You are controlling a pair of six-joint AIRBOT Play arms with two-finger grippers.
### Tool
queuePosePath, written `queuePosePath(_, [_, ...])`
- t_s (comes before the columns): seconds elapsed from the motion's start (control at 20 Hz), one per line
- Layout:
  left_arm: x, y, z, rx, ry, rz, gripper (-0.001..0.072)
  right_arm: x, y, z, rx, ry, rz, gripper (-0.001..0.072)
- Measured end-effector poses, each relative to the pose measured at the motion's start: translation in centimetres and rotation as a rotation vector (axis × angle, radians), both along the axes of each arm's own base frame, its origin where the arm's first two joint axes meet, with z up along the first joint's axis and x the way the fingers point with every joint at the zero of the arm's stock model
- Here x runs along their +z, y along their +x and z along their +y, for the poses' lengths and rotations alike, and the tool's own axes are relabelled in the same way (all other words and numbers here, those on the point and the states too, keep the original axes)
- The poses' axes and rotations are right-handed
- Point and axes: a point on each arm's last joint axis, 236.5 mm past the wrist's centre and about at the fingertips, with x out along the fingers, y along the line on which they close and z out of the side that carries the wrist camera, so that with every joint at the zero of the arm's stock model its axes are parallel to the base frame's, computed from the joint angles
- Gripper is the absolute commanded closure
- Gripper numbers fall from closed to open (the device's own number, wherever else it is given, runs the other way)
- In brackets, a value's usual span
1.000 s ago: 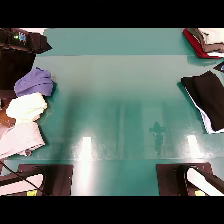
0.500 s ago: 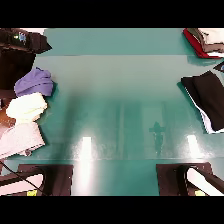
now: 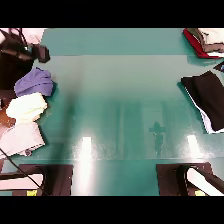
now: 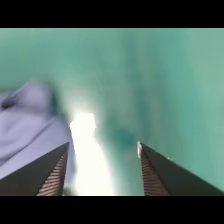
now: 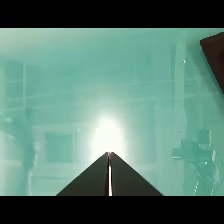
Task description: Fold the shirts.
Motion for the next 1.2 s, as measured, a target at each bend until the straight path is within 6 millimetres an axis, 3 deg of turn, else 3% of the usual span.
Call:
queuePosePath(0.25, [-9.1,0.3,7.1,0.143,0.085,0.174,0.0183,-0.1,0.0,0.0,0.000,0.000,0.002,0.0697])
queuePosePath(0.4, [-12.5,0.3,9.3,0.187,0.089,0.232,0.0184,-0.1,0.0,0.0,0.001,0.001,0.003,0.0697])
queuePosePath(0.5, [-13.7,0.4,10.0,0.199,0.087,0.245,0.0187,-0.1,0.0,0.0,0.001,0.001,0.003,0.0697])
queuePosePath(0.55, [-14.1,0.5,10.3,0.202,0.087,0.244,0.0299,-0.1,0.0,0.0,0.001,0.001,0.003,0.0697])
queuePosePath(0.6, [-14.2,0.7,10.4,0.206,0.086,0.243,0.0535,-0.1,0.0,0.0,0.001,0.001,0.003,0.0697])
queuePosePath(0.65, [-14.4,0.8,10.5,0.208,0.086,0.241,0.0674,-0.1,0.0,0.0,0.001,0.001,0.003,0.0697])
queuePosePath(0.75, [-14.3,0.9,10.6,0.211,0.080,0.238,0.0684,-0.1,0.0,0.0,0.001,0.001,0.003,0.0698])
queuePosePath(0.85, [-13.3,1.4,10.0,0.212,0.046,0.222,0.0684,0.0,0.1,-0.1,-0.003,0.000,-0.005,0.0697])
queuePosePath(0.95, [-10.8,2.4,8.6,0.188,-0.018,0.183,0.0684,0.6,0.6,-0.2,-0.011,-0.002,-0.034,0.0697])
queuePosePath(1.1, [-3.2,3.9,4.3,0.082,-0.132,0.044,0.0684,3.1,1.3,0.0,-0.014,-0.002,-0.114,0.0697])
queuePosePath(1.2, [4.1,3.5,-0.5,-0.060,-0.217,-0.085,0.0684,5.4,1.7,0.1,-0.016,-0.013,-0.182,0.0697])
